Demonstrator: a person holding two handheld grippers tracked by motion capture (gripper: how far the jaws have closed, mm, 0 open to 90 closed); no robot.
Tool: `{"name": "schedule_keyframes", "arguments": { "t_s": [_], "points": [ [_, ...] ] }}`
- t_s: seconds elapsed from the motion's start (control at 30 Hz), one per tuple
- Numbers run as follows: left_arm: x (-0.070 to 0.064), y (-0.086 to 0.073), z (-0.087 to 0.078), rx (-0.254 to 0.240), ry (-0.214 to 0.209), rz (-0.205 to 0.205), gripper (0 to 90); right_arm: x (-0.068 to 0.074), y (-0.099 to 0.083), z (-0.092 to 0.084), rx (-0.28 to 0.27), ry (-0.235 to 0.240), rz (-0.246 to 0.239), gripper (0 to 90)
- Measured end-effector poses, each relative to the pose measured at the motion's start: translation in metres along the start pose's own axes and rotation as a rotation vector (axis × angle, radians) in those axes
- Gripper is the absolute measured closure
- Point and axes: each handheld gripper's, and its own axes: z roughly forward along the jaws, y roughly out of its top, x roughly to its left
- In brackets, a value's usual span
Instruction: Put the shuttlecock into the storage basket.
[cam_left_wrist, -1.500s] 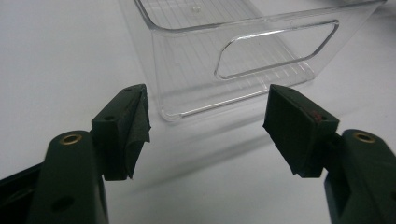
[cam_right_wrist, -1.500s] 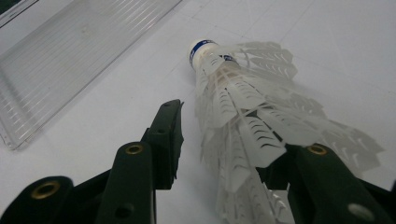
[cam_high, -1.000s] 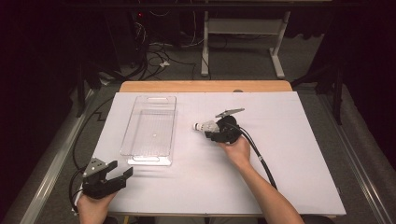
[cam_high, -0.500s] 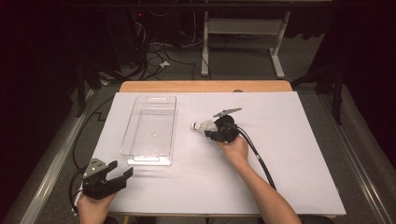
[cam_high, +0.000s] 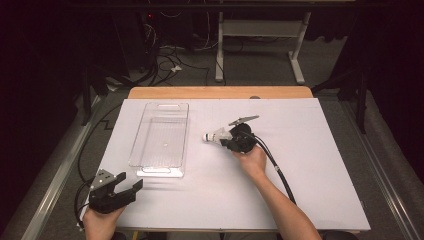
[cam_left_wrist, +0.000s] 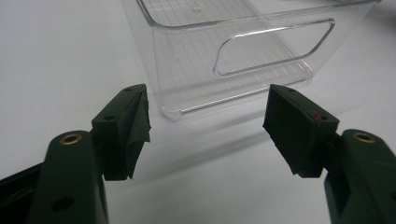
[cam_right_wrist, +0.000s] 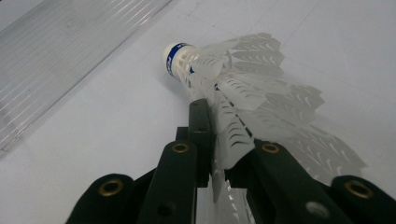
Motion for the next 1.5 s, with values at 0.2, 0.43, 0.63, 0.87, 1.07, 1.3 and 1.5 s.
{"name": "schedule_keyframes", "arguments": {
  "t_s": [0.2, 0.43, 0.63, 0.87, 1.07, 1.3, 1.5],
  "points": [
    [0.0, 0.0, 0.0, -0.001, 0.0, 0.0, 32.3, 0.0, 0.0, -0.003, 0.0, -0.005, -0.011, 88.9],
    [0.0, 0.0, 0.0, -0.002, 0.001, -0.001, 32.3, 0.001, 0.001, -0.007, -0.01, 0.0, -0.016, 89.2],
    [0.0, 0.0, -0.001, -0.005, 0.003, -0.002, 32.3, 0.0, 0.004, -0.014, -0.03, 0.008, -0.015, 89.3],
    [0.001, 0.0, -0.001, -0.005, 0.006, -0.001, 32.3, -0.001, 0.008, -0.022, -0.043, 0.018, -0.011, 89.3],
    [0.002, 0.001, -0.001, -0.004, 0.014, 0.008, 32.3, 0.0, 0.013, -0.026, -0.051, 0.028, -0.014, 89.2],
    [0.003, 0.001, -0.001, -0.008, 0.016, 0.005, 32.3, 0.003, 0.018, -0.027, -0.053, 0.033, -0.024, 89.2],
    [0.005, 0.002, -0.001, -0.008, 0.016, 0.004, 32.3, 0.005, 0.023, -0.028, -0.052, 0.04, -0.03, 89.2]
  ]
}}
